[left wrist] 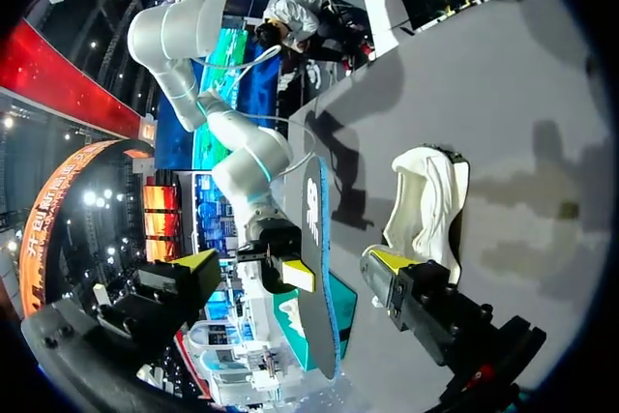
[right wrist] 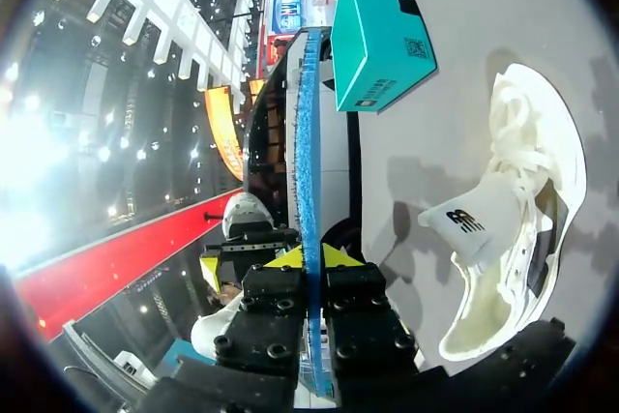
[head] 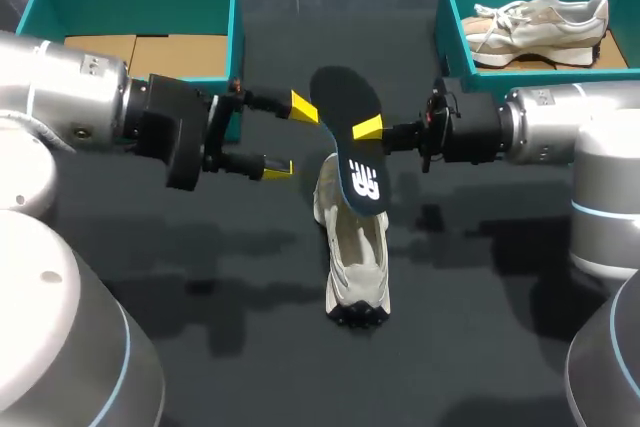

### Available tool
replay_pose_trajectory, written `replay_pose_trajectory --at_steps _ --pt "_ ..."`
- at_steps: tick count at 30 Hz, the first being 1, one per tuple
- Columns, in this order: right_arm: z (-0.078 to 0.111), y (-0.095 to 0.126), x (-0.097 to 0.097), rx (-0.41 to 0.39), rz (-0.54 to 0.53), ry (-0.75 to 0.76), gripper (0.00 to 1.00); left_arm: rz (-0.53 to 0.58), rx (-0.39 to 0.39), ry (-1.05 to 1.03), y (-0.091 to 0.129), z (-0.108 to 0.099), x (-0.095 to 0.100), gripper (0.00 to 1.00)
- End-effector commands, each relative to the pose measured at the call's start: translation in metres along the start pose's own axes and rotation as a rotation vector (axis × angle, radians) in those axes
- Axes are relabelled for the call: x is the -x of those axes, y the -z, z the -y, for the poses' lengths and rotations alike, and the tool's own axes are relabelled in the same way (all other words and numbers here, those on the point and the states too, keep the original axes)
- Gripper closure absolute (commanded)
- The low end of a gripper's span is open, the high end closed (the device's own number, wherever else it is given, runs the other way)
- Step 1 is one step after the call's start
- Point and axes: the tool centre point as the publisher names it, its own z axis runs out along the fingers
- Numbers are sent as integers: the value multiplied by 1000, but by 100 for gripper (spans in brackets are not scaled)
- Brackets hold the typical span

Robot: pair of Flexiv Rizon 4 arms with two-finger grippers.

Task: Take the shoe out of the shoebox, open the shoe tongue, remove and reinsert the insole, then place the shoe into the shoebox

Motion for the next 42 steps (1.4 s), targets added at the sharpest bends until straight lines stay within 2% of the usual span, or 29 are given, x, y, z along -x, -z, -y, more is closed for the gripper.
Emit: replay_pose_trajectory --at_steps 1,3,8,9,13,16,17,18,31,33,35,36,38,42 --pt "0 -1 0 1 3 0 100 -2 -1 -1 6 2 0 0" --pt "0 -1 0 1 3 0 100 -2 -1 -1 6 2 0 0" --pt "0 -1 0 1 3 0 100 -118 15 61 28 -32 0 0" --pt "0 -1 0 1 3 0 100 -165 25 57 32 -39 3 0" --pt "0 -1 0 1 3 0 100 -237 32 34 43 -51 15 0" --pt "0 -1 0 1 3 0 100 -342 -6 46 45 -62 25 0" --pt "0 -1 0 1 3 0 100 -420 20 31 46 -65 30 0" --pt "0 -1 0 1 3 0 100 -503 115 -29 47 -66 38 0" --pt "0 -1 0 1 3 0 100 -503 115 -29 47 -66 38 0" --pt "0 -1 0 1 3 0 100 -545 100 71 38 -80 47 0" --pt "0 -1 0 1 3 0 100 -556 81 83 31 -89 54 0" --pt "0 -1 0 1 3 0 100 -605 67 109 27 -90 58 0" --pt "0 -1 0 1 3 0 100 -617 42 91 21 -91 65 0" --pt "0 -1 0 1 3 0 100 -749 31 128 2 -96 73 0"
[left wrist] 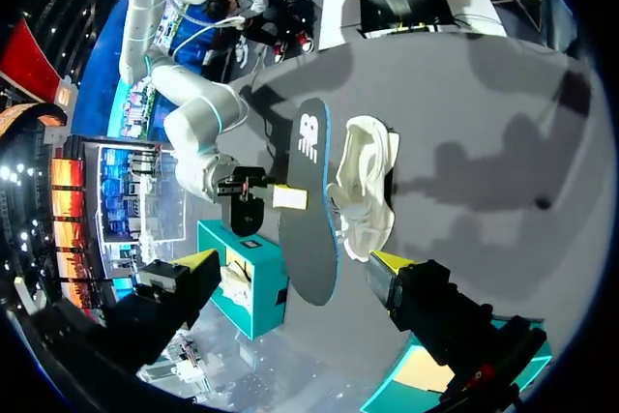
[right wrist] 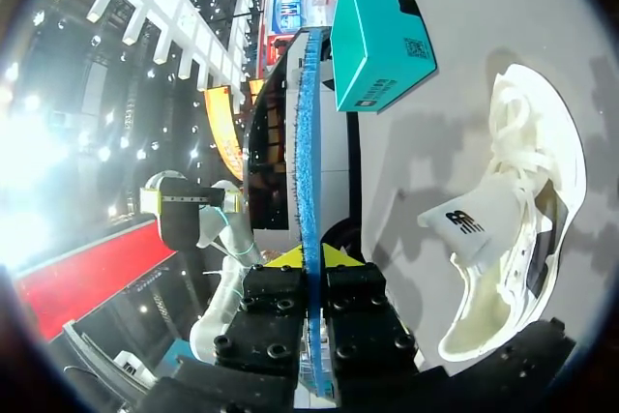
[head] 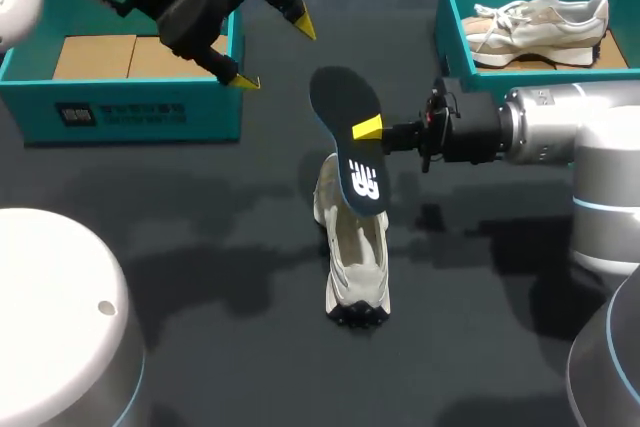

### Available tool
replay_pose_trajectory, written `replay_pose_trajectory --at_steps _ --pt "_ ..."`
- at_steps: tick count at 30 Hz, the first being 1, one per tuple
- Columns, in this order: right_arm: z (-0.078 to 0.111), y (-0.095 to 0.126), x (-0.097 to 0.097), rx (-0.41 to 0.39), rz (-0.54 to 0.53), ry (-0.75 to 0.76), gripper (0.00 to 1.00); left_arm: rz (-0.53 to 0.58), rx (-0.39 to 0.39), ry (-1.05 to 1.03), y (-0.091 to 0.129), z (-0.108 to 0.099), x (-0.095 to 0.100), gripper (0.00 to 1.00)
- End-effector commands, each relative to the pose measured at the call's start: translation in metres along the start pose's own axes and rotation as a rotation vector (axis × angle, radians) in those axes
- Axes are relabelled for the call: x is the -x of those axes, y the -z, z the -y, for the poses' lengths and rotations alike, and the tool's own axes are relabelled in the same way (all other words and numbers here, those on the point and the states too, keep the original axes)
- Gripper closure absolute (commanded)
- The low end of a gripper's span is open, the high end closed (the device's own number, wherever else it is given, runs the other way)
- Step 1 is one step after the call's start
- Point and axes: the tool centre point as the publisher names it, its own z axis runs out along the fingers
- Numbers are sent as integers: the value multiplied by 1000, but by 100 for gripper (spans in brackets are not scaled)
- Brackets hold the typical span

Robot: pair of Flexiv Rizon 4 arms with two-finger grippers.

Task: Take the shoe out of the shoebox, open the shoe tongue, remove and reinsert the insole, then place the shoe into the shoebox

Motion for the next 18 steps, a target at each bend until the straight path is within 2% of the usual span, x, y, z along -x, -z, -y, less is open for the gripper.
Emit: replay_pose_trajectory --at_steps 1,7,11,14,18 --pt "1 -1 0 1 2 0 100 -277 -33 30 -21 -17 33 0" --pt "1 -1 0 1 2 0 100 -411 -98 113 -44 -21 40 0" --pt "1 -1 0 1 2 0 100 -497 -102 113 -52 -26 50 0" --pt "1 -1 0 1 2 0 100 -586 -79 112 -56 -34 56 0" --pt "1 -1 0 1 2 0 100 -648 -43 93 -56 -41 67 0"
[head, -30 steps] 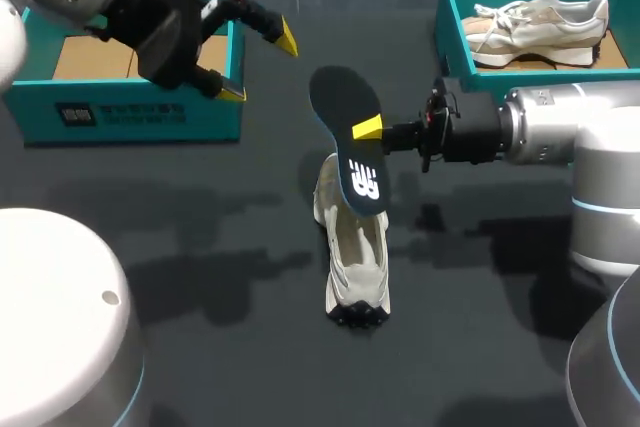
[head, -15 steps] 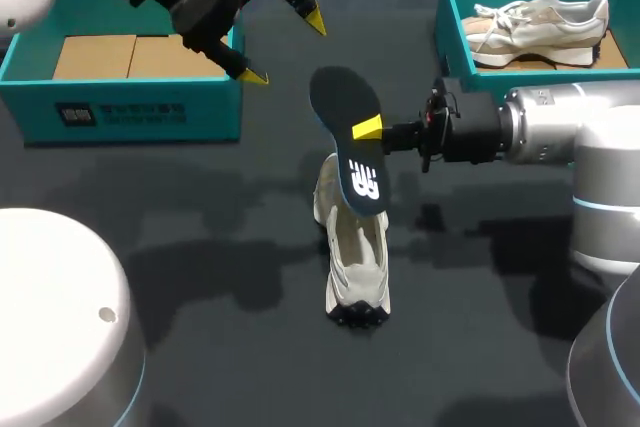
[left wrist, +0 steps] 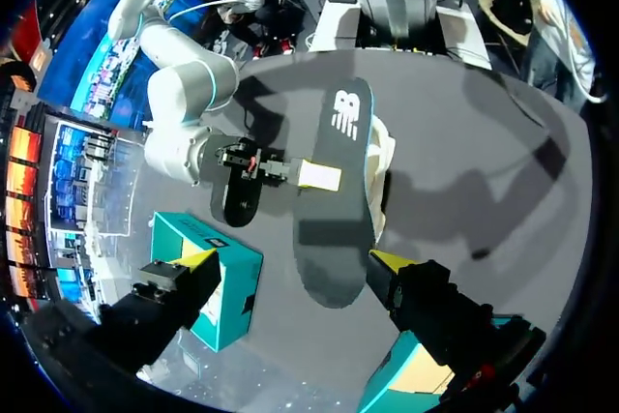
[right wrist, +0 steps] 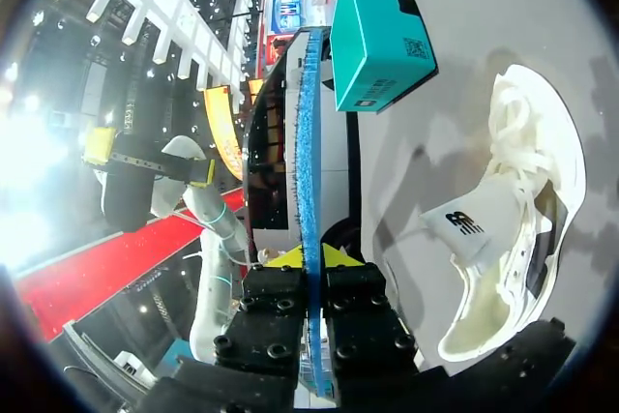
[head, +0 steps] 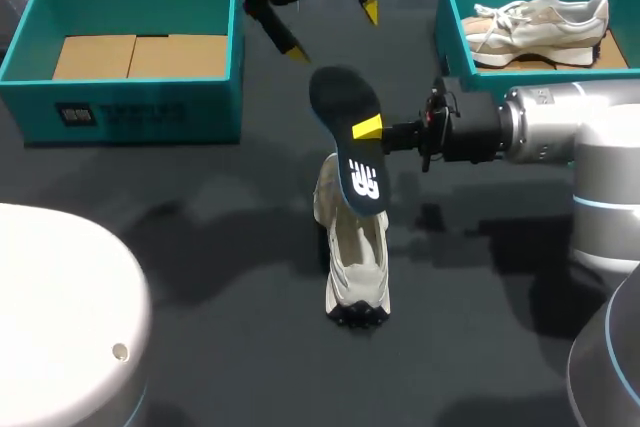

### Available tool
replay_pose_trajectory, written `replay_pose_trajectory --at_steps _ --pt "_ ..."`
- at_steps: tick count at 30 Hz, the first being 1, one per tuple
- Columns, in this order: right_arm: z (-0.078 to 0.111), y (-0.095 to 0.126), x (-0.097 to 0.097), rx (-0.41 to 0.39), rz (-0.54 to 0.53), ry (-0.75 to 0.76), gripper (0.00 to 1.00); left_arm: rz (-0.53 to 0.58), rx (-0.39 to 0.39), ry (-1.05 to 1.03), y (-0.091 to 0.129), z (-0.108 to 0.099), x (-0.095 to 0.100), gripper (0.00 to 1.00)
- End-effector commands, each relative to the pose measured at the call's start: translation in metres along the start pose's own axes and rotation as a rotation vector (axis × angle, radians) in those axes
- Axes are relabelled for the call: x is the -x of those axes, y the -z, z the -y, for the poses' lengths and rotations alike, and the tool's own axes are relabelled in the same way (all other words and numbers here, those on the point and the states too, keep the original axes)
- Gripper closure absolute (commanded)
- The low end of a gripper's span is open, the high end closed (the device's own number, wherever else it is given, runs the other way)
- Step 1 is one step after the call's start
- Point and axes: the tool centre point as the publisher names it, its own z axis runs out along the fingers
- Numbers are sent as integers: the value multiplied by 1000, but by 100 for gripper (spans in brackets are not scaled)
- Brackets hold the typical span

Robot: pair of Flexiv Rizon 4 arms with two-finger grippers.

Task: Take the shoe out of the shoebox, open the shoe tongue, remove and reinsert the insole, then place the shoe into the shoebox

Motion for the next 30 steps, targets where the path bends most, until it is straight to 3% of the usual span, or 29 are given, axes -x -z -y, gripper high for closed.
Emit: replay_pose_trajectory --at_steps 1,7,13,30 --pt "1 -1 0 3 0 1 100 -401 6 0 -1 -3 22 0" --pt "1 -1 0 3 0 1 100 -511 44 -17 -10 -8 35 0" --pt "1 -1 0 3 0 1 100 -549 36 -25 -17 -11 38 0" --pt "1 -1 0 3 0 1 100 -551 41 -51 -24 -9 40 0"
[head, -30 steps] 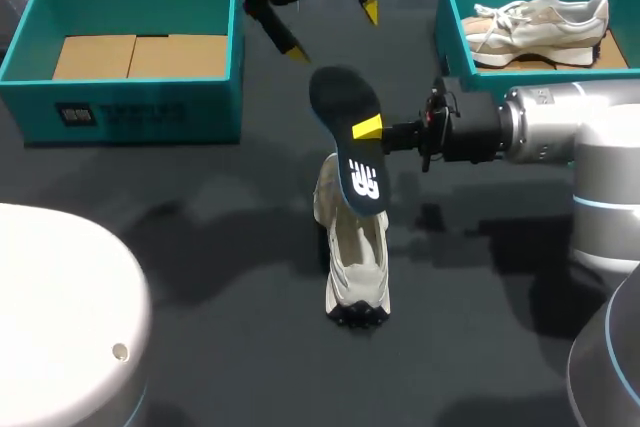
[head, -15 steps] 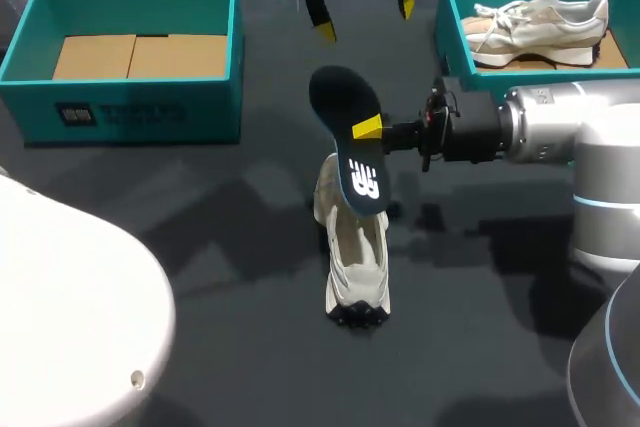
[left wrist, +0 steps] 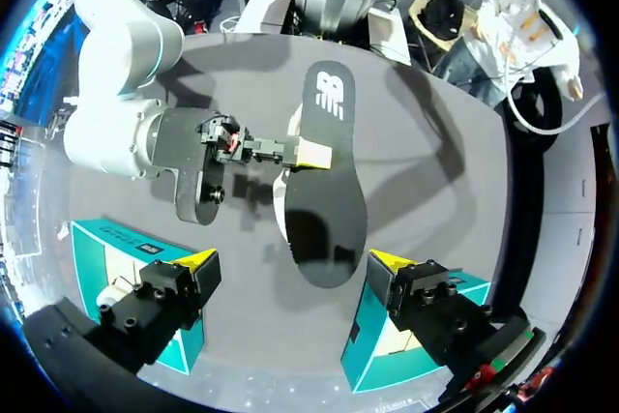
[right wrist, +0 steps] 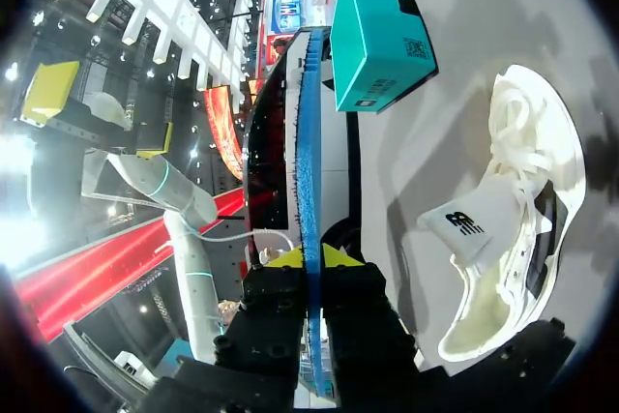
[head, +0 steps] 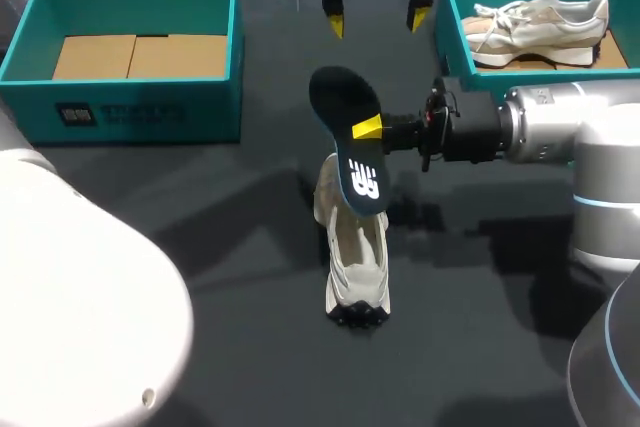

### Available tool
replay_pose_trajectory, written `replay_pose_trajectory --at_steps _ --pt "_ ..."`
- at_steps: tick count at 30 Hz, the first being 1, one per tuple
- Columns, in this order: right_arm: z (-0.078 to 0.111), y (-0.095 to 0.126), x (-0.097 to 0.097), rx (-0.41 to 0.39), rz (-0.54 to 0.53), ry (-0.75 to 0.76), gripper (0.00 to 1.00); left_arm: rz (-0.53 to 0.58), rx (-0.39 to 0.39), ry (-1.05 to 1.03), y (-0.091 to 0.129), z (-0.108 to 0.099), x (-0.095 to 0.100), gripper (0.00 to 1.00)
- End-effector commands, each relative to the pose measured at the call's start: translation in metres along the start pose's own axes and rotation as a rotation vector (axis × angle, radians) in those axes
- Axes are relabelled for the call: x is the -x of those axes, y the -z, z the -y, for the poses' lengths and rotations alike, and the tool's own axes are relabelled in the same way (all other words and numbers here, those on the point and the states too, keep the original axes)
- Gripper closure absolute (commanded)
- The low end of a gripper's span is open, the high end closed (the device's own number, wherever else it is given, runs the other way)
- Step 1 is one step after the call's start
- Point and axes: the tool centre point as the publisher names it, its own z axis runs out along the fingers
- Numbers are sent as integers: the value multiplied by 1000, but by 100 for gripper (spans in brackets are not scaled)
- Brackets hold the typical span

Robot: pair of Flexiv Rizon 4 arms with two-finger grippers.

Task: Take the shoe out of the shoebox, open the shoe tongue, remove and reinsert the insole, then place the shoe into the shoebox

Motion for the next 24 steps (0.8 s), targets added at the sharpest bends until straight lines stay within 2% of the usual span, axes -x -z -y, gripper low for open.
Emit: replay_pose_trajectory --at_steps 1,15,24 --pt "1 -1 0 2 1 1 100 -42 0 0 0 -1 3 0" --pt "1 -1 0 2 1 1 100 -13 -1 -5 -1 -2 2 0" --pt "1 -1 0 2 1 1 100 175 4 -55 -4 7 -21 0"
